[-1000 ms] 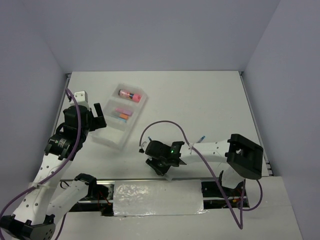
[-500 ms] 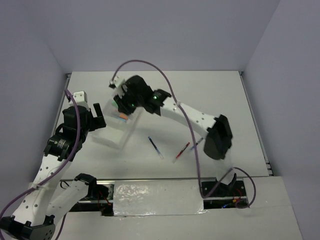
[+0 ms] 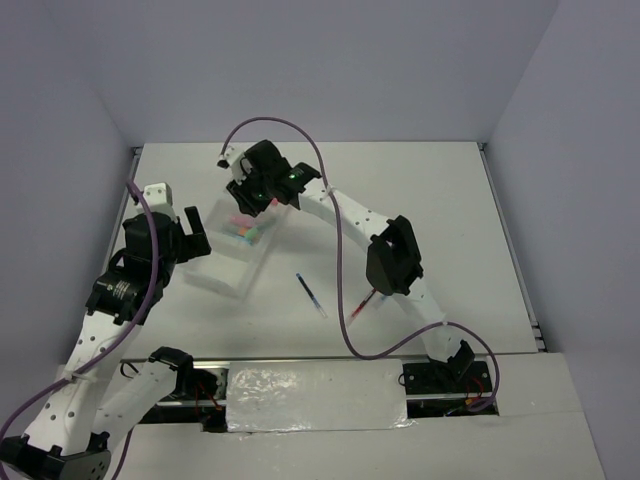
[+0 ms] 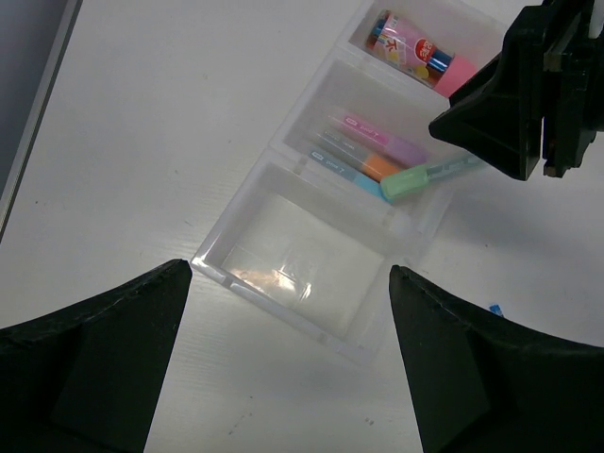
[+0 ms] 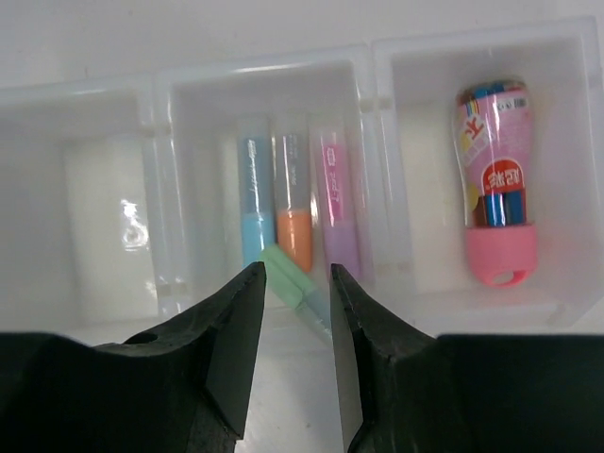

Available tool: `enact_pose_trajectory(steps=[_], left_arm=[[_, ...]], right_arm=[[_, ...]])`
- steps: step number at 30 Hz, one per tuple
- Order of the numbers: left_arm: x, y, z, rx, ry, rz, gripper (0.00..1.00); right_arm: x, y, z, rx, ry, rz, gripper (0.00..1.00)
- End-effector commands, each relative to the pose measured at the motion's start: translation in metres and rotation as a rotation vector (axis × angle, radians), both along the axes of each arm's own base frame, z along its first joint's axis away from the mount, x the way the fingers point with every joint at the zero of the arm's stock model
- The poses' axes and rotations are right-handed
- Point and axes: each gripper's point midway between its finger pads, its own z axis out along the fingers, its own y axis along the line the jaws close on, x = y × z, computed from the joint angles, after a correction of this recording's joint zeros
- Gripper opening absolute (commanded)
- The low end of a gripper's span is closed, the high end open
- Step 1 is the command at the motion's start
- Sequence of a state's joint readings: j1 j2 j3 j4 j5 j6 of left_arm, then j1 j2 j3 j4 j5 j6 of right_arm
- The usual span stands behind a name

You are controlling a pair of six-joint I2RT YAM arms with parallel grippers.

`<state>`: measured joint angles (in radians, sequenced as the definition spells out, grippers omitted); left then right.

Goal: Sort the stationery into containers
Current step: Place the pen in the storage box, then pick up the pen from the center of the board.

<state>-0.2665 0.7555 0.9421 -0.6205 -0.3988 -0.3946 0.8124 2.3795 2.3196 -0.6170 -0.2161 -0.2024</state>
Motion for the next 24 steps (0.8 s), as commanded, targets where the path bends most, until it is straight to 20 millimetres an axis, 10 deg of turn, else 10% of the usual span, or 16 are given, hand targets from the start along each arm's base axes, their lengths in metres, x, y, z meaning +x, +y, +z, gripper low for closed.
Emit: enact_pose_trajectory(steps=[1,6,8,10,12,17,24], left_arm=[[0.004,0.001,0.008,-0.007,-0.038,0.002,0.99],[0.007,-0.010,0.009,-0.055,-0.032,-0.033,0.99],[0.011,-0.021,0.009,-0.089,-0.031,-0.072,0.99],[0.014,-0.022,0.002,-0.092,0.015,-0.059,0.99],[0.018,-0.024,0.003,-0.113,0.032,-0.041,0.99],[0.022,-0.086,-0.006,-0.228,0.054,-0.105,0.99],[0.014,-0.176,-0.088,-0.256,0.245,0.126,0.99]], right_arm=[[-0.001,0.027,0.040,0.136,-0.055,0.054,0.41],[0.007,0.010,0.071,0.192,-0.070,-0.068,0.70],[0.015,-0.023,0.057,0.167,-0.042,-0.190,0.71],[0.018,-0.059,0.091,0.229,-0.054,-0.356,0.71],[0.006,-0.092,0.061,0.206,0.015,-0.485,0.70],[-0.039,-0.197,0.044,0.173,0.048,-0.839,0.77],[-0.096,-0.300,0.037,0.184,0.032,-1.076,0.82]])
